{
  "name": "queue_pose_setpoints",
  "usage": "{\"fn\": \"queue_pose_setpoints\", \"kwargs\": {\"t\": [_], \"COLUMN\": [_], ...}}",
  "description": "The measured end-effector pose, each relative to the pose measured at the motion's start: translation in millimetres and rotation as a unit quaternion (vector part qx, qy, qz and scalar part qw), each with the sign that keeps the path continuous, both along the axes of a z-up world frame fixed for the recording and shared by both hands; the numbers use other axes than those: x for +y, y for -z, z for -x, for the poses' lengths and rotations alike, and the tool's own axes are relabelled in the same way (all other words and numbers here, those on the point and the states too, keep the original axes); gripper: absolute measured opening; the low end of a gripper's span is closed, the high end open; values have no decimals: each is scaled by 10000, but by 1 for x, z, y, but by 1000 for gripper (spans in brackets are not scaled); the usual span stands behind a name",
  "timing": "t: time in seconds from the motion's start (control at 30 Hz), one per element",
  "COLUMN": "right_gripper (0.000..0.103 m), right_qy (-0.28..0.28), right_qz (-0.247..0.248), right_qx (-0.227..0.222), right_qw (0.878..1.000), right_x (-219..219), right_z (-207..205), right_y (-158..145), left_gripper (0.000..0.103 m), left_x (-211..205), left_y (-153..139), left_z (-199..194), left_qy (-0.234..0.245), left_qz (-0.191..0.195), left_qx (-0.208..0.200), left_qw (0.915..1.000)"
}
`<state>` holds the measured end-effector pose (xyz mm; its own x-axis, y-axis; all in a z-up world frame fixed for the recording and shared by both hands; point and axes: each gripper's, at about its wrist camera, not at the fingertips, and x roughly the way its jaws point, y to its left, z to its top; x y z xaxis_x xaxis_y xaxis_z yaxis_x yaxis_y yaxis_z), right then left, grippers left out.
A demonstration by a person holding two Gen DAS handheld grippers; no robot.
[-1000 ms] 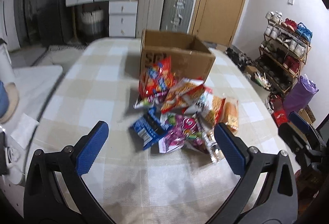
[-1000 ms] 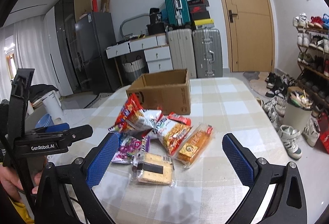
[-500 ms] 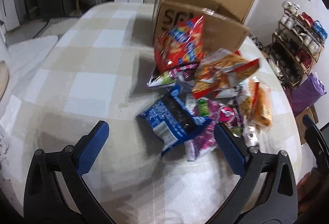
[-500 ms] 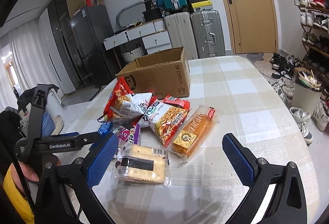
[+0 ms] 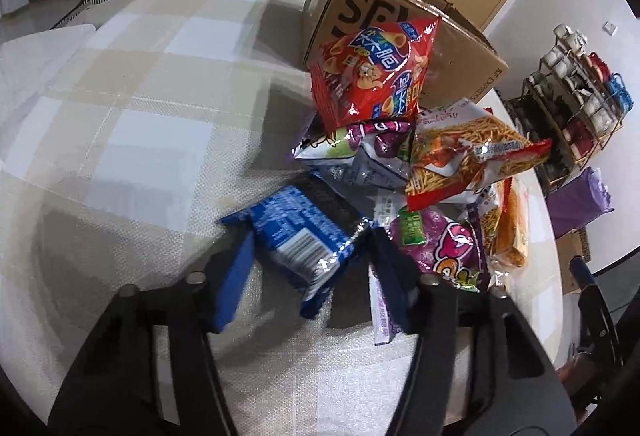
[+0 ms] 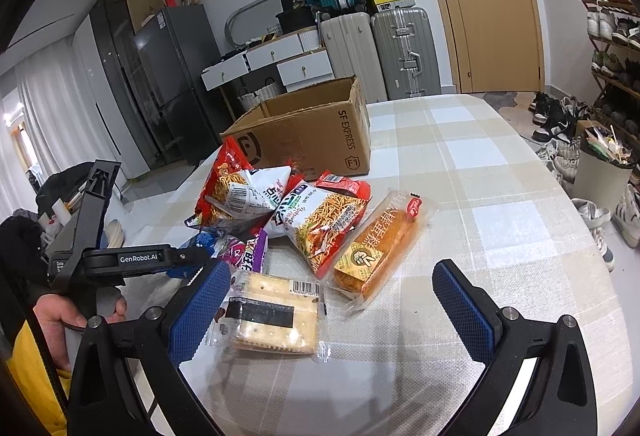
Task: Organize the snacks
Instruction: 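Grasp the blue biscuit pack with the left tool while the right tool grasps the orange cake bar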
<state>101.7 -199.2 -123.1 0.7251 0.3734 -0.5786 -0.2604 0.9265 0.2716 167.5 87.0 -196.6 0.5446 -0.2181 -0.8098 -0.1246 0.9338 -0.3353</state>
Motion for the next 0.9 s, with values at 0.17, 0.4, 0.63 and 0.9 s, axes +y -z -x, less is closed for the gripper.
{"fn": "queue_pose_setpoints", "kwargs": {"t": [0.17, 0.4, 0.63, 0.9], "right_gripper": [103, 103, 103, 103], "right_qy": [-19, 45, 93, 248], "right_qz": [36, 122, 178, 186], "right_qx": [3, 52, 110, 817], "right_qw": [10000, 9999, 9997, 9962], "right_x": [1, 2, -3, -18], "right_z": [3, 3, -5, -54], "right_y": [-2, -6, -16, 5], "left_gripper": [44, 42, 42, 42], "left_x": [2, -2, 3, 13], "left_y": [0, -10, -29, -51], "left_z": [3, 23, 46, 65], "left_qy": [20, 72, 60, 47], "left_qz": [-34, -228, -266, -328], "left_qx": [-113, -289, -528, -797], "left_qw": [9999, 9993, 9982, 9963]}}
